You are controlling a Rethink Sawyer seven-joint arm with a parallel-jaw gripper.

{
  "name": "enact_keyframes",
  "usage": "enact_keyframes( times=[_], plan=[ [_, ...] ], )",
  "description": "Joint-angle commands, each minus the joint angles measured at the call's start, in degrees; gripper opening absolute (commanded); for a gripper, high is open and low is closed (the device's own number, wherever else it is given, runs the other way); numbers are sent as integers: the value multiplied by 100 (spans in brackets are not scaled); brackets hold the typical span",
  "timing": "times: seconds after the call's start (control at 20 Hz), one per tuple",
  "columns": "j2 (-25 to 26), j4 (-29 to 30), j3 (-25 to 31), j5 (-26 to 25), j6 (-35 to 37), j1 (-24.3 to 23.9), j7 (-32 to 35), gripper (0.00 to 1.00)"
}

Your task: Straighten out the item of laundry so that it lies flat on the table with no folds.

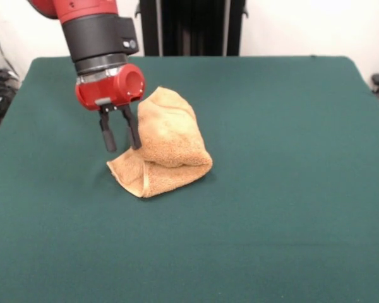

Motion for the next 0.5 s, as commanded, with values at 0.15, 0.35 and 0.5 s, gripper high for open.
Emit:
enact_keyframes(
  times=[0.15,0.35,0.5],
  plan=[
    [564,-6,329,-89,-482,419,1625,100],
    [616,-37,340,-77,-556,442,1647,100],
    [611,-48,359,-7,-571,461,1684,100]
  ],
)
